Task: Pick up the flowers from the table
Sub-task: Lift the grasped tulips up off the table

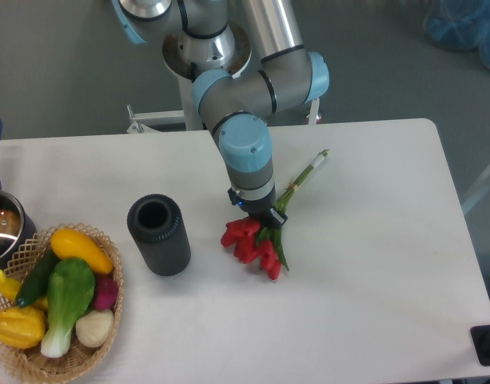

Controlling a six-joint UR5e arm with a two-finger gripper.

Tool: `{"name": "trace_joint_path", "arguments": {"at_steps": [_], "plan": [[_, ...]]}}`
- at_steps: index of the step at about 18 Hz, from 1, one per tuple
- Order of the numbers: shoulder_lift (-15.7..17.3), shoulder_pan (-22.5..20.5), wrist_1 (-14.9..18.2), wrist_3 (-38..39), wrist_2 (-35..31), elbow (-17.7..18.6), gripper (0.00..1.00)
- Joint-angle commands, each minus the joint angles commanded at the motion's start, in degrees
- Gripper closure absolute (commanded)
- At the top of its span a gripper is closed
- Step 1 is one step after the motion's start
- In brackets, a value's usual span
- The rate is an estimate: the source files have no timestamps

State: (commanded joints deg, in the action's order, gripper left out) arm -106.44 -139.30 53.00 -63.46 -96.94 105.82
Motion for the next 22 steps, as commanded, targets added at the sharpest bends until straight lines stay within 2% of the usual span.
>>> {"name": "trace_joint_path", "arguments": {"at_steps": [7, 10, 11, 13, 14, 19, 22], "plan": [[0.6, -2.5, 1.4, 1.5, 0.6, -3.2, 1.00], [0.5, -3.6, 1.8, 2.5, 2.5, -6.8, 1.00], [0.3, -3.9, 3.2, 2.5, 2.9, -8.1, 1.00], [-0.3, -4.8, 8.2, 2.5, 4.0, -12.0, 1.00], [-0.5, -5.2, 9.0, 2.5, 5.1, -13.3, 1.00], [-2.5, -6.9, 9.2, 2.0, 10.2, -17.8, 1.00], [-3.2, -7.5, 11.0, 1.1, 10.5, -20.1, 1.00]]}}
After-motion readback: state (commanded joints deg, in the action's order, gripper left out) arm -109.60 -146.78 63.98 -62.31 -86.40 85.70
